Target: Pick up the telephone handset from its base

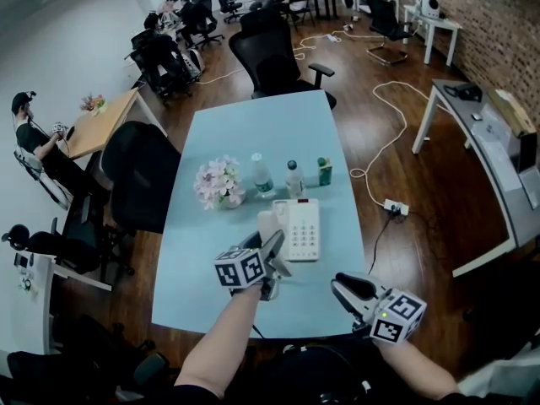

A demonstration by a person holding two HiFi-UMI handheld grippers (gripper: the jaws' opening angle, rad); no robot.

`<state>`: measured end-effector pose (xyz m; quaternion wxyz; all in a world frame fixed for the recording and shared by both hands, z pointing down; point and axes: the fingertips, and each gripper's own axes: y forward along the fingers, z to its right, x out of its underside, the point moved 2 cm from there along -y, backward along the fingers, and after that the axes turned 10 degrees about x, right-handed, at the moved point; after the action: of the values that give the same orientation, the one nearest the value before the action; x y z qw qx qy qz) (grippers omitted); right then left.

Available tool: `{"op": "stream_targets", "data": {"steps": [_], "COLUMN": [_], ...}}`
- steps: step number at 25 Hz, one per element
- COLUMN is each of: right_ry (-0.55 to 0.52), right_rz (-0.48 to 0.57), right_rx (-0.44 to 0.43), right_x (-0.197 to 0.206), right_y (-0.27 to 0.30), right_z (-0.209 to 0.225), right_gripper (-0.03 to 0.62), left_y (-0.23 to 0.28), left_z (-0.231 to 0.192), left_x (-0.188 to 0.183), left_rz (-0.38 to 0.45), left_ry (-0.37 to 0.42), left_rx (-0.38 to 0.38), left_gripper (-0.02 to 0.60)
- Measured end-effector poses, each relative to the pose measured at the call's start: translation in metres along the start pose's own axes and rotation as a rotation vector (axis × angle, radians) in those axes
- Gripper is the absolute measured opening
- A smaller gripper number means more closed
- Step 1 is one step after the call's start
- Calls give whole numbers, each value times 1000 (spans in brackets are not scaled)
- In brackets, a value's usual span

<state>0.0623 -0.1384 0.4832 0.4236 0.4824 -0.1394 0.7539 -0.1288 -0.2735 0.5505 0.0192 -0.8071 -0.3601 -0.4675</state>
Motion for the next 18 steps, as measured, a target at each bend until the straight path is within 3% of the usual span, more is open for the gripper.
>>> {"op": "stream_targets", "data": {"steps": [7, 13, 15, 18], "right_ry": [-52, -47, -8, -12], "right_rz": [5, 1, -4, -31], "right_rx": [-21, -13, -1, 19], "right_x": [26, 53, 62, 78], "right_y": [-16, -21, -21, -20], "right_z": [-60, -95, -99, -106], "right_gripper": [92, 88, 31, 21], "left_y": [-125, -186, -201, -219], "left_z": [70, 91, 93, 95], "left_x": [15, 31, 39, 51], "left_rz": [110, 128, 131, 140], "left_ry": [6, 59, 58, 42], "left_rx": [145, 154, 149, 151], "left_gripper": [235, 235, 235, 235]}}
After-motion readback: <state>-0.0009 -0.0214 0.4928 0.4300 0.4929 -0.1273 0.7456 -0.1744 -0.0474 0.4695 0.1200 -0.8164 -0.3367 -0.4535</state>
